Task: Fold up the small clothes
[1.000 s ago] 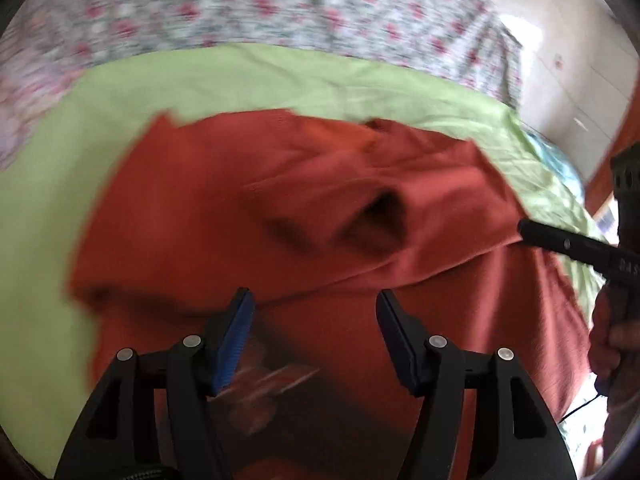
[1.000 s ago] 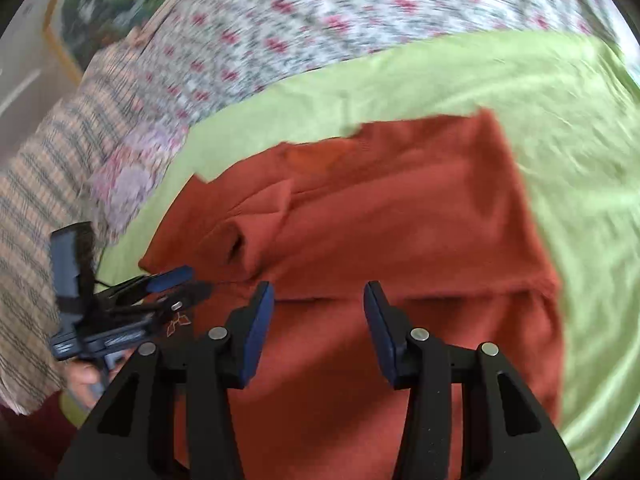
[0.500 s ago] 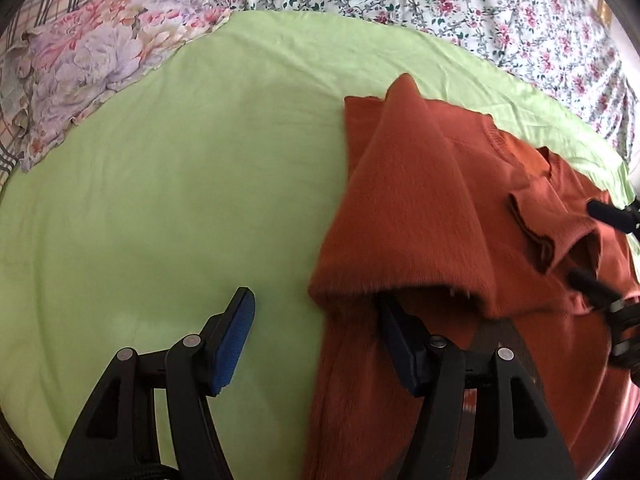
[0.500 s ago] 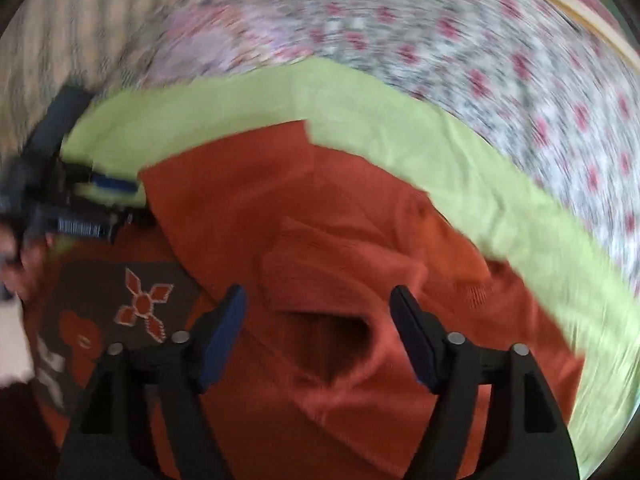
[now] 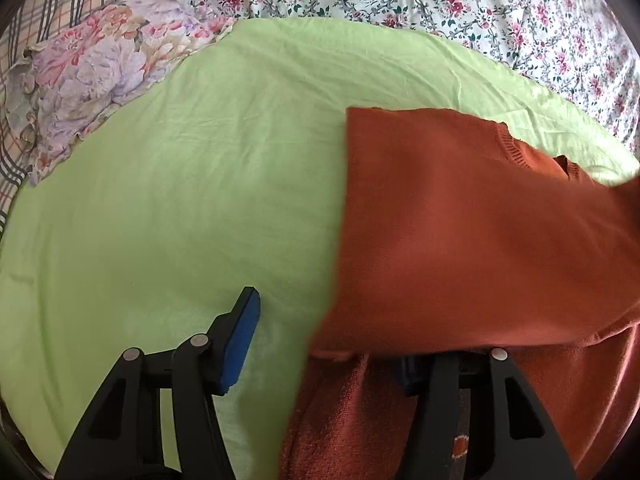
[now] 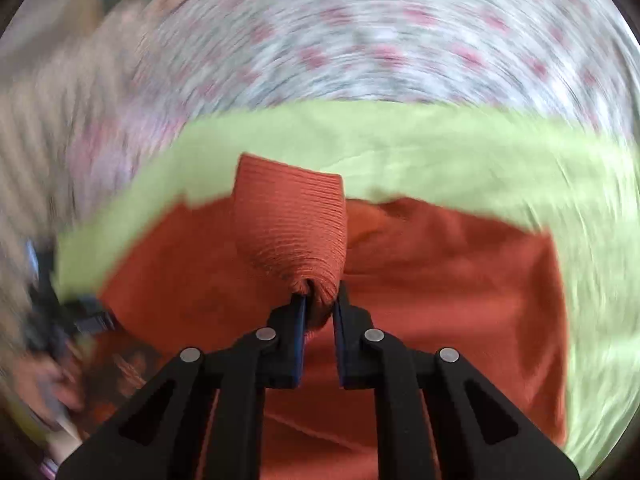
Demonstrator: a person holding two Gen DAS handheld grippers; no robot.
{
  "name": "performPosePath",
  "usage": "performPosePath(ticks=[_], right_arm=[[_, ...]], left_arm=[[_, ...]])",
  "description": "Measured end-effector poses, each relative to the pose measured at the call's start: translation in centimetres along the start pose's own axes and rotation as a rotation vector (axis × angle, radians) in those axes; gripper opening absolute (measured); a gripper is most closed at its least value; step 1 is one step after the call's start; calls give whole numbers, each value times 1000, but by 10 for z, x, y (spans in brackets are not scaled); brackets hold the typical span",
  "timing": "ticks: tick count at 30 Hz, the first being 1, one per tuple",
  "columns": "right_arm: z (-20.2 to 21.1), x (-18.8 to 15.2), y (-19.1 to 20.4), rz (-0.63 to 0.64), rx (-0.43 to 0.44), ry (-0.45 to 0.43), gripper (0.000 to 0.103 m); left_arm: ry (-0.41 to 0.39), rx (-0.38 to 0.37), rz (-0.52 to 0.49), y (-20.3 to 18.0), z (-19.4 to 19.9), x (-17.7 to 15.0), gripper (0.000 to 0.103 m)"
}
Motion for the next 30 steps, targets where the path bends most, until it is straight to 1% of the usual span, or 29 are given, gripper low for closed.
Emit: performPosePath(ticks=[1, 3, 5, 7, 8, 9, 10, 11, 12, 13, 15, 16, 18, 20, 22, 23, 24, 26, 27, 30], right_arm=[[4, -2, -24, -84, -9, 10, 13], [2, -15, -62, -198, -15, 49, 13], [-4, -31, -80, -265, -1, 91, 13], [-11, -45, -85, -300, 25, 134, 16], [-14, -51, -86, -319, 28, 153, 23], [-14, -58, -85, -340, 36, 162, 32], [-12, -59, -84, -364, 61, 151, 37], [-11, -57, -83, -372, 70, 139, 47], [-9, -55, -84, -378, 66, 124, 52], [-4, -53, -86, -374, 40, 106, 59], [0, -50, -87, -354, -6, 82, 66], [2, -49, -87, -343, -24, 74, 66], [0, -51, -88, -337, -30, 82, 66], [-3, -54, -92, -374, -24, 97, 66], [-4, -53, -99, -435, -3, 93, 66], [-5, -50, -101, -453, 0, 86, 65], [-7, -48, -101, -451, -4, 90, 46], [-11, -44, -98, -409, -13, 103, 10], [-11, -40, -98, -399, -10, 94, 10], [6, -21, -100, -379, 24, -44, 10]], left_arm=[[0, -3, 2, -1, 0, 0, 58], [-2, -1, 2, -2, 0, -1, 58], [-5, 3, 3, -1, 0, -1, 58], [-5, -1, 22, 2, 0, -1, 58], [-6, -6, 34, 4, 1, -1, 58], [-10, -13, 57, 8, 2, -1, 58], [-13, -19, 76, 11, 3, 0, 58], [-16, -30, 100, 14, 3, 0, 58], [-19, -44, 126, 17, 3, 0, 58], [-25, -63, 163, 22, 4, 0, 58], [-32, -100, 214, 27, 5, -1, 58], [-37, -119, 235, 28, 6, -1, 58], [-52, -159, 274, 32, 8, -2, 58], [-61, -205, 309, 35, 9, -3, 58], [-62, -225, 319, 37, 9, -3, 58], [-62, -220, 312, 35, 8, -2, 58], [-61, -202, 296, 33, 8, -2, 58], [-61, -183, 282, 32, 8, -2, 58], [-64, -178, 277, 31, 8, -2, 58], [-59, -182, 276, 30, 7, -2, 58]])
Point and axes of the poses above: each gripper's, at about its wrist camera, not at the fingertips, and z roughly against the way its jaws point, y to its left, x to its top, the point moved 10 cm from there along -z, roughly the way its jaws point, and after that the axes turned 7 degrees about -x, right-handed, at the moved point
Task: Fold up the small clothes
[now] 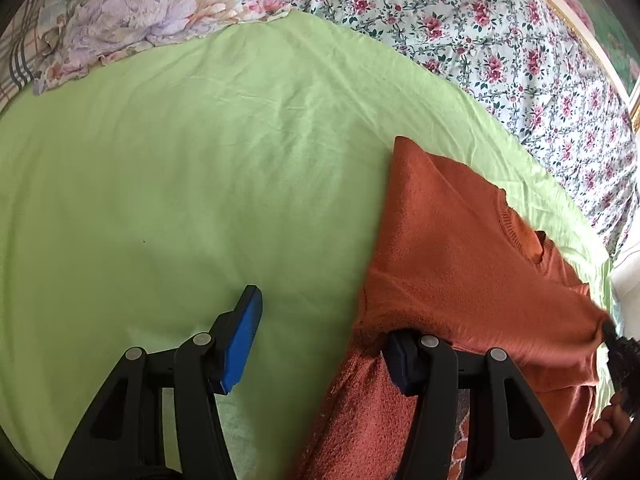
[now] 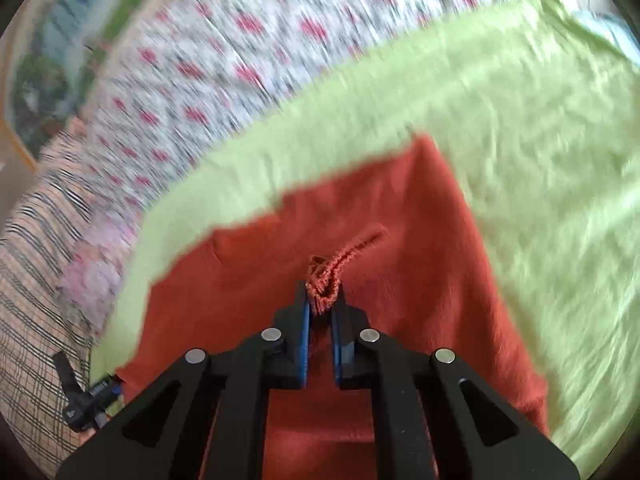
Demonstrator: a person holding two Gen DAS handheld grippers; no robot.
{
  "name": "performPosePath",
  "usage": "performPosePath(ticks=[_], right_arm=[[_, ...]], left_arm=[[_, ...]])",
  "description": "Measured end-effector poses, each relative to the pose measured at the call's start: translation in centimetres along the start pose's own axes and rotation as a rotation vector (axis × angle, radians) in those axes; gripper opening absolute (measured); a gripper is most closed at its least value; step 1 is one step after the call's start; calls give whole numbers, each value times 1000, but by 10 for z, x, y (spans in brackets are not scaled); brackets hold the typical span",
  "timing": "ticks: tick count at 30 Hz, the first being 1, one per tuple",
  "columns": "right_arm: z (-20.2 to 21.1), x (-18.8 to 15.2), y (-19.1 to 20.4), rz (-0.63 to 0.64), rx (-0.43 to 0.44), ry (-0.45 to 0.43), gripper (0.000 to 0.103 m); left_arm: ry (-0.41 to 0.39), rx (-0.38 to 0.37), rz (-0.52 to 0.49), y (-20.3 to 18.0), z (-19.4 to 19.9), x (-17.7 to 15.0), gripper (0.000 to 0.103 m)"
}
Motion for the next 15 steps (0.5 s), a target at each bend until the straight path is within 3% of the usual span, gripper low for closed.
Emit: performPosePath(ticks=[2, 3, 4, 7, 10, 13, 15], right_arm=[[-3, -5, -9, 2, -36, 42, 12], [-6, -11, -17, -4, -75, 87, 21], [-4, -16, -30, -13, -144, 106, 23], [18, -15, -46, -2, -222, 43, 26], [25, -3, -24, 64, -146, 11, 26], [0, 1, 14, 145, -31, 98, 26], [-18, 3, 26, 184, -19, 125, 26]], left_arm=[[5, 5, -7, 1, 1, -1, 58], [10, 5, -14, 2, 2, -2, 58], [11, 8, -23, 3, 3, -3, 58], [15, 18, -46, 4, 4, -6, 58], [19, 34, -60, 4, 4, -6, 58], [19, 45, -70, 4, 4, -7, 58], [22, 35, -68, 6, 4, -6, 58]])
Point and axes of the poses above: each gripper's, at about its wrist camera, not at the fingertips, and z roughly against the way its jaws point, y to its left, x to its top, the point moved 10 cm from there along -z, roughly the way its jaws point, and after that the axes turned 7 degrees about -x, right-handed, at the moved point
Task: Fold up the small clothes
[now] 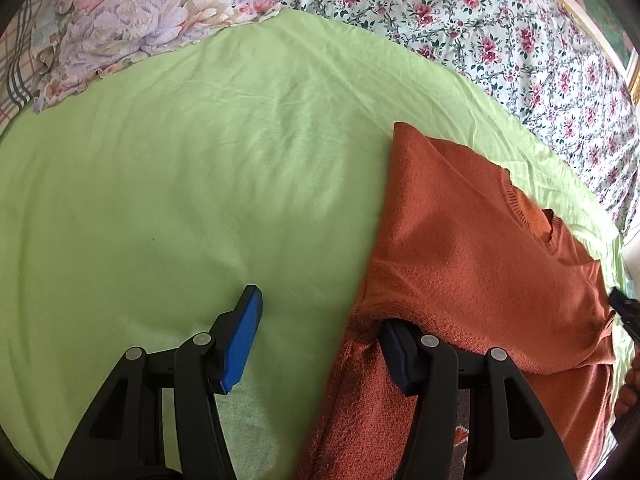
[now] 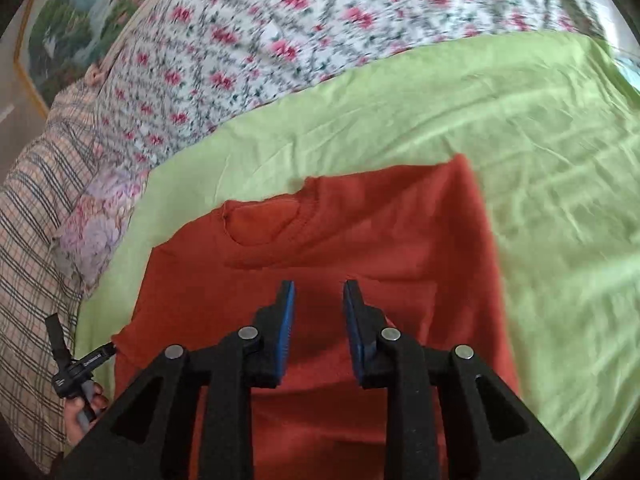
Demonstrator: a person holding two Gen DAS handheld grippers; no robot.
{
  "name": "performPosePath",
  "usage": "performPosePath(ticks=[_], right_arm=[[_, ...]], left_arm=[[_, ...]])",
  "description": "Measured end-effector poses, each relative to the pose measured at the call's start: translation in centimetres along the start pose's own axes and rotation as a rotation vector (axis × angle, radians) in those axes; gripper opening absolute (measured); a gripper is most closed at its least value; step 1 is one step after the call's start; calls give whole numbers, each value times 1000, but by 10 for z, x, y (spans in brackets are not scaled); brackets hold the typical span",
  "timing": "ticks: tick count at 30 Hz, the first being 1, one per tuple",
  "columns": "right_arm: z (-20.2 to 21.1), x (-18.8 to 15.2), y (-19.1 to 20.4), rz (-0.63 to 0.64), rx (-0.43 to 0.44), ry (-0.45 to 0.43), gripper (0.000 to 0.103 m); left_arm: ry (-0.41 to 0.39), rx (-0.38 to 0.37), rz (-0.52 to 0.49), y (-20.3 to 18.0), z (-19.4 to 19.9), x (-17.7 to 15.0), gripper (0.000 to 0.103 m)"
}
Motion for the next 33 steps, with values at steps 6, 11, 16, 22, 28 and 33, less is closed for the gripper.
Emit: performPosePath(ticks=[6, 11, 16, 22, 28, 33], right_arm=[[-22, -40, 0, 139, -32, 226, 26], [15, -80, -18, 164, -38, 243, 26], [57, -89, -33, 91, -39, 140, 29], [103, -108, -34, 49, 19, 52, 36], [134, -150, -40, 66, 72, 65, 46], [154, -183, -47, 65, 117, 108, 49]], left_arm=[[9, -20, -10, 1, 0, 0, 58], [33, -7, -31, 0, 4, -2, 58], [69, -60, -70, -2, 32, -25, 62], [121, -149, -120, 4, 72, -76, 67], [168, -232, -195, 0, 101, -130, 69], [247, -320, -251, -13, 120, -173, 70]])
Point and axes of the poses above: each gripper's, at about its wrist camera, not at the fingertips, and z roughly against the way its jaws point, y to its left, x to its top, the point moved 10 cm from there along -z, roughly the way its jaws point, and after that the axes turned 7 degrees about -x, right-handed, at the moved point
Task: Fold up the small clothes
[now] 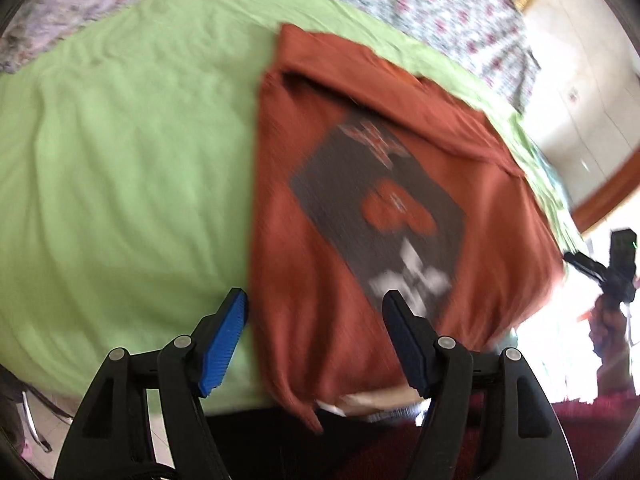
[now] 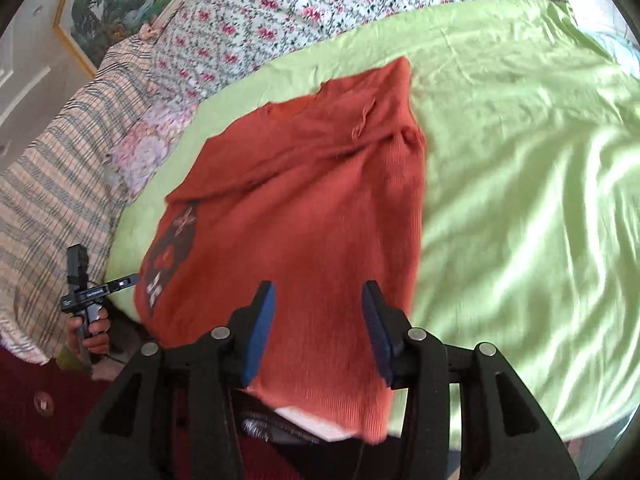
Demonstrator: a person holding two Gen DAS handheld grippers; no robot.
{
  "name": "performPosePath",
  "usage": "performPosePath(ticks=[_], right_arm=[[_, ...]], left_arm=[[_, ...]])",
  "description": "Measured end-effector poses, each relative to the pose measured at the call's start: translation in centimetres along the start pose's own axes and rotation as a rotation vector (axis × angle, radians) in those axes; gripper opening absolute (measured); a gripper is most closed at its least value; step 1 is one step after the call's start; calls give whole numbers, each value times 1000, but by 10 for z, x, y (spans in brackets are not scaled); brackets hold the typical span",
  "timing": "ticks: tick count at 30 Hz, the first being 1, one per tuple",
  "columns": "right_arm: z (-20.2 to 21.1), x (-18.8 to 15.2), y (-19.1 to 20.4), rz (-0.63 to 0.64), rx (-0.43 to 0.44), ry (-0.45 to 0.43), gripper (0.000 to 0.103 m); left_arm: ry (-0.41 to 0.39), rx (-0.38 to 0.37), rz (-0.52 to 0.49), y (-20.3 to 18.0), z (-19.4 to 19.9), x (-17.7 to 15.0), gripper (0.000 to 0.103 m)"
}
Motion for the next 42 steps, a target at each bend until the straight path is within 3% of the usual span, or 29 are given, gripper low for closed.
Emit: performPosePath(ticks=[6, 11, 15, 19, 20, 22, 23, 24, 27, 32, 37, 42], right_arm=[[19, -60, -7, 72, 14, 119, 58], [2, -102, -17, 89, -9, 227, 60], [-24, -110, -21, 75, 2, 258, 60], [-43, -104, -13, 92, 25, 225, 60], [-45, -103, -9, 97, 29, 214, 60], [-48, -103, -6, 113, 38, 204, 53], [-49, -105, -5, 130, 34, 202, 40], [-49, -108, -6, 145, 22, 204, 29], [-44, -114, -1, 146, 53, 218, 14], [-15, -108, 29, 170, 185, 192, 9], [29, -57, 55, 121, 326, 16, 8], [53, -9, 61, 61, 389, -135, 8]], left_arm=[[101, -18, -49, -8, -8, -58, 70], [180, -10, -42, 0, -29, -85, 70], [195, -30, -47, -2, -42, -86, 70], [204, -40, -44, 2, -49, -88, 67], [202, -34, -48, 4, -50, -87, 61], [201, -19, -61, 9, -49, -91, 38], [202, -21, -59, 10, -49, -93, 15], [201, -25, -57, 11, -48, -96, 12], [171, -35, -108, 3, -30, -98, 6], [88, -99, -152, -24, 10, -85, 6], [-90, -130, -142, -51, 52, -29, 5], [-245, -118, -148, -64, 84, 29, 5]])
Point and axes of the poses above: each gripper's, at about its wrist camera, not at the fingertips, and z roughly against the way its jaws point, y to its left, x to its top, the point moved 10 cm from there along -z, roughly the way its jaws point, and after that the axes turned 7 degrees about -x, right-handed, at the moved point
